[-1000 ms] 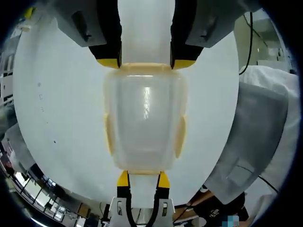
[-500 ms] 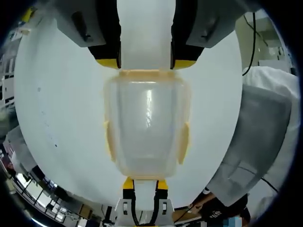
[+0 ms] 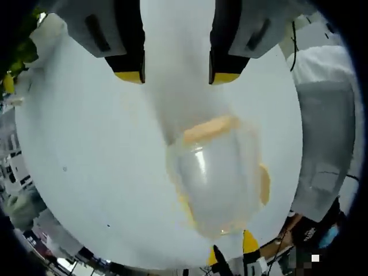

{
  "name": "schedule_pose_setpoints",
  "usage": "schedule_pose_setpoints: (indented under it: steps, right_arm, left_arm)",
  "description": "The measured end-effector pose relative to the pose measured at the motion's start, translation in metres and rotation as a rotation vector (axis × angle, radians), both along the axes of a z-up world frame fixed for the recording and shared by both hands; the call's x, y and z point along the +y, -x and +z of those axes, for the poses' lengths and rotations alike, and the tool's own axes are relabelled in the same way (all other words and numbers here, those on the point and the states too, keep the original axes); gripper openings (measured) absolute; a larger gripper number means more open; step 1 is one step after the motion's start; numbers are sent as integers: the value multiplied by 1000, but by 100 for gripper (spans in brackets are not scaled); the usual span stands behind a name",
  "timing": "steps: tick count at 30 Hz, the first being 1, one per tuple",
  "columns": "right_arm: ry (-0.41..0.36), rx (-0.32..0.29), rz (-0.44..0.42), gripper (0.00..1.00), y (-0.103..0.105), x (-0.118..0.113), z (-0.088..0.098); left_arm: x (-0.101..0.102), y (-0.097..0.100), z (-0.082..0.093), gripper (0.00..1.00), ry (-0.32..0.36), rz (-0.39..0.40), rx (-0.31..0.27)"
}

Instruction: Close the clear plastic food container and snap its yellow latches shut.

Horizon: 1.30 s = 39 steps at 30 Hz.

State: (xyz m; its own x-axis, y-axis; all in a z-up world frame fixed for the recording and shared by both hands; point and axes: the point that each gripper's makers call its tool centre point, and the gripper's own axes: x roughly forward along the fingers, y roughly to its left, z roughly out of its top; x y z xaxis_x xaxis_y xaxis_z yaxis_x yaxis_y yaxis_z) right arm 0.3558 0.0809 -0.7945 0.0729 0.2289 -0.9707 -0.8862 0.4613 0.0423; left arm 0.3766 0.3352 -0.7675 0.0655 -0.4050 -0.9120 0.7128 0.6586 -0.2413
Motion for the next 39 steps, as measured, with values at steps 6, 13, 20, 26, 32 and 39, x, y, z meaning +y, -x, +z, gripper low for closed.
schedule_pose_setpoints:
  steps: [6,13,20,26,32,39]
  right_arm:
    - [-209,145,-350,38,0,14,24]
    - [-418,276,-588,31,3,43,42]
    - [-422,301,-575,30,14,65,31]
    - [-401,316,-560,31,17,71,26]
    - [-382,318,-561,31,16,67,24]
    - [-381,360,-579,26,14,68,16]
  left_arm:
    - [-25,13,12,34,240,477,304]
    - [-24,21,-4,30,181,513,322]
    - [-31,21,-11,36,144,498,326]
    - [-36,24,-12,36,142,487,345]
    - [-34,24,-14,36,128,486,347]
    - [-37,24,-17,36,126,492,357]
